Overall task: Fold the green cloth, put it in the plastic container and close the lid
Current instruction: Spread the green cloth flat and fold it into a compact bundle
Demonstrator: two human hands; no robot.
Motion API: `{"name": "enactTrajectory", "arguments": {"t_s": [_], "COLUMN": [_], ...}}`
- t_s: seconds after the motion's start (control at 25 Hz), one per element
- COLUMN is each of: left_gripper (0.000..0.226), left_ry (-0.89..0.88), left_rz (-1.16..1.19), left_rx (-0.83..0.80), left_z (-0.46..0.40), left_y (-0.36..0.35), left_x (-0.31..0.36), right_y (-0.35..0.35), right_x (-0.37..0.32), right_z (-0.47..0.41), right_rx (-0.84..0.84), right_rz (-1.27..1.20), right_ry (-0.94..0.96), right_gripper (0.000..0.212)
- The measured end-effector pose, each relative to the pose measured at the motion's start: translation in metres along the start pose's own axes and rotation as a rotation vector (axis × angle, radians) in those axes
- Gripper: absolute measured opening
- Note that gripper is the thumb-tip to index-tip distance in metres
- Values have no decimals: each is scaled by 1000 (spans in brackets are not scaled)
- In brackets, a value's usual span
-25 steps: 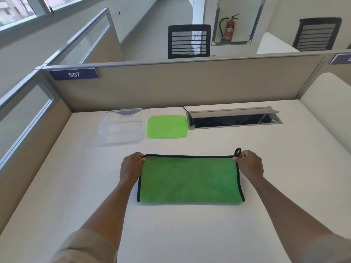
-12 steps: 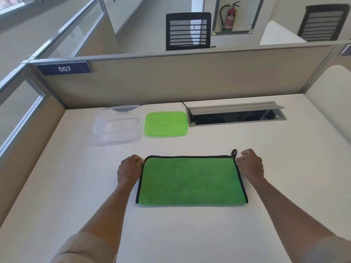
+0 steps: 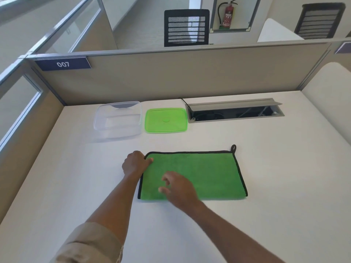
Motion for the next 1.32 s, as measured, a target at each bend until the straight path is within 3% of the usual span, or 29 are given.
{"name": "enactTrajectory", "arguments": {"t_s": [0.12, 0.2, 0.48, 0.56, 0.92, 1.32], "left_gripper": [39, 35, 38, 31, 20, 30], "left_ry": [47, 55, 11, -1, 3, -219], "left_rz": [-3, 36, 101, 138, 264, 371], "left_rx": [-64, -88, -119, -117, 39, 121], "left_z": [0, -1, -1, -1, 8, 42], "left_y": [-2, -3, -5, -5, 12, 30], "left_x": [-1, -2, -10, -17, -21, 75], "right_y": [-37, -55, -64, -64, -44, 7], "right_x": [-28, -33, -46, -49, -42, -24], "right_z": [5, 7, 6, 5, 12, 38], "right_rx": [-151, -190, -227, -191, 27, 262], "right_rz": [198, 387, 670, 660, -2, -544], "right_ry": [87, 165, 258, 271, 20, -162], "right_gripper": [50, 55, 22, 18, 19, 9]}}
Point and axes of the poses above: each hand's wrist, its own z-axis away from the middle knuckle, its own y-axis out of the back of the hand, x = y × z, the point moved 1 cm from there along -z, towards the middle knuckle, and after that the axes turned 3 degrees about y, right-handed, at the moved point
